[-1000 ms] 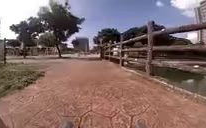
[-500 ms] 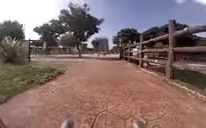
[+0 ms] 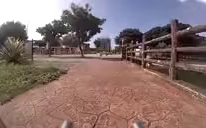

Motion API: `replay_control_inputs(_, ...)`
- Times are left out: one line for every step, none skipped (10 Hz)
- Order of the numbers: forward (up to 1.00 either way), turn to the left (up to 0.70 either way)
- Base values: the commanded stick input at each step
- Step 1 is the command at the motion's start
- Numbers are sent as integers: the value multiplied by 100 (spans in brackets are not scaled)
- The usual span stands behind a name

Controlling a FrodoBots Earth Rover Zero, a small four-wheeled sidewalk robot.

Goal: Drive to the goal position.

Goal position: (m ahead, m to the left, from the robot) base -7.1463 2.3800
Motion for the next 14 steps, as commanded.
replay_control_inputs(0, 44)
replay_control_inputs(0, 50)
replay_control_inputs(0, 50)
replay_control_inputs(0, 50)
replay_control_inputs(0, 50)
replay_control_inputs(0, 50)
replay_control_inputs(0, 50)
replay_control_inputs(0, 50)
replay_control_inputs(0, 50)
replay_control_inputs(0, 50)
replay_control_inputs(0, 50)
replay_control_inputs(0, 50)
replay_control_inputs(0, 50)
replay_control_inputs(0, 50)
